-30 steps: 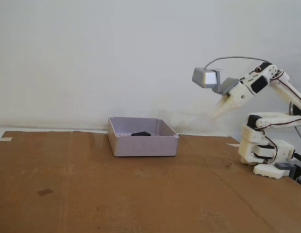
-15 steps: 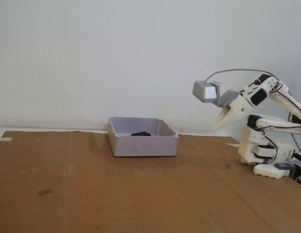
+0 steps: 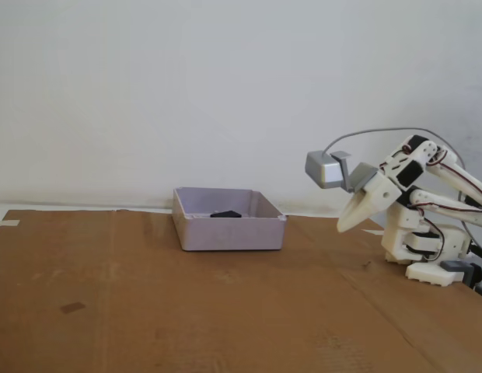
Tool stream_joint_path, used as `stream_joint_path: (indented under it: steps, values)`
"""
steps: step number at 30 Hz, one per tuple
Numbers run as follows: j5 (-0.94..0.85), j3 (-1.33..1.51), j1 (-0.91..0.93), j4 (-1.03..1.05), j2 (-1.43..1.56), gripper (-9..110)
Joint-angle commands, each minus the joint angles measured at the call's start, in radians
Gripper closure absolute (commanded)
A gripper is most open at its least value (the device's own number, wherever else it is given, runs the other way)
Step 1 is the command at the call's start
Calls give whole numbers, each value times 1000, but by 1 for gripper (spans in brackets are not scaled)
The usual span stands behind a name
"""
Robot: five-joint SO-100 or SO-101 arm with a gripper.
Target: Grasp a block and put it in the box.
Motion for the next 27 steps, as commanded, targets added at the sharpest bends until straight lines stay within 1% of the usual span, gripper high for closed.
stream_joint_path:
  steps: [1,14,27]
  values:
    - [3,-2,-6,-43,49,101]
    - [-8,87,-14,-43,101,101]
    - [-8,242,-184,-43,104,101]
